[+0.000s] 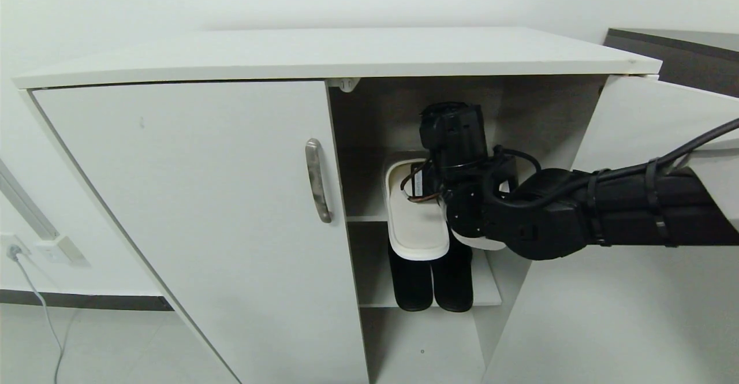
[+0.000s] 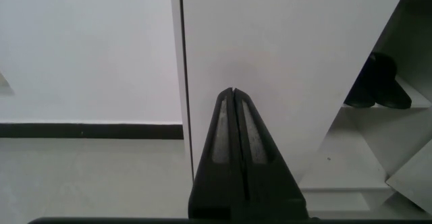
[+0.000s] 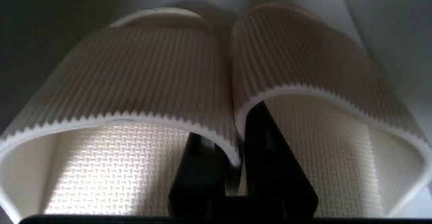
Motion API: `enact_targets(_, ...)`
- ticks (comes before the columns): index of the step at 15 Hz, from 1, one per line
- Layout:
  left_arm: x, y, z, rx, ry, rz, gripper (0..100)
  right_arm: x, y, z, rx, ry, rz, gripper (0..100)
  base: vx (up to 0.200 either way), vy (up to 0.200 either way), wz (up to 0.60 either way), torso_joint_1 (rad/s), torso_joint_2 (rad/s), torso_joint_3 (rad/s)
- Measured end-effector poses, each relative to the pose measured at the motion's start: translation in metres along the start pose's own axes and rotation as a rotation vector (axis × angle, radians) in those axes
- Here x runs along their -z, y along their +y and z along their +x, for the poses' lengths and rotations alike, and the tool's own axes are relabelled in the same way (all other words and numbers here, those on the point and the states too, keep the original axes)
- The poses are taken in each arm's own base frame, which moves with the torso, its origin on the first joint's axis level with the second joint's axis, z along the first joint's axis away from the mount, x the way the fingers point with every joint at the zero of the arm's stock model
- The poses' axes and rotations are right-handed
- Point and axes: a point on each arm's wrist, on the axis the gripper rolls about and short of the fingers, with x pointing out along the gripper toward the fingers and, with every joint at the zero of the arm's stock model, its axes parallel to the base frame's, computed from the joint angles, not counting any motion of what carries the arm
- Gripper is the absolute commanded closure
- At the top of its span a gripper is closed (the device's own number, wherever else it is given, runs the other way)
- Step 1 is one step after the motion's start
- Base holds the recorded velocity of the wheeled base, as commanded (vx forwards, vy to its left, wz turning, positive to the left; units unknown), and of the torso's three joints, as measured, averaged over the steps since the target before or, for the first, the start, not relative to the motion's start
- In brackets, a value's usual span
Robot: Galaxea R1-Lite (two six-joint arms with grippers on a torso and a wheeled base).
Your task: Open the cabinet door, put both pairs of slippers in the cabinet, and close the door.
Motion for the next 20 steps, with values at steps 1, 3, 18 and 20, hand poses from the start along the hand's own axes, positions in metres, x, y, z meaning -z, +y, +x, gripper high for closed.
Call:
enact_targets(1, 0.000, 0.000, 0.000, 0.000, 0.000, 0.000, 100, -0.002, 0.000, 0.003, 0.003, 0.001, 0.000, 100, 0.000, 0.000, 0.00, 0.000, 0.00, 0.000)
enact_targets(3, 0.000, 0.000, 0.000, 0.001, 0.000, 0.000, 100, -0.008, 0.000, 0.006, 0.006, -0.003, 0.005, 100, 0.000, 0.000, 0.00, 0.000, 0.00, 0.000)
enact_targets(18, 0.000, 0.000, 0.000, 0.000, 0.000, 0.000, 100, -0.007, 0.001, 0.039, 0.043, -0.005, -0.020, 100, 0.000, 0.000, 0.00, 0.000, 0.00, 0.000)
enact_targets(20, 0.000, 0.000, 0.000, 0.001, 0.000, 0.000, 100, -0.007, 0.002, 0.039, 0.039, -0.004, -0.021, 0, 0.000, 0.000, 0.00, 0.000, 0.00, 0.000)
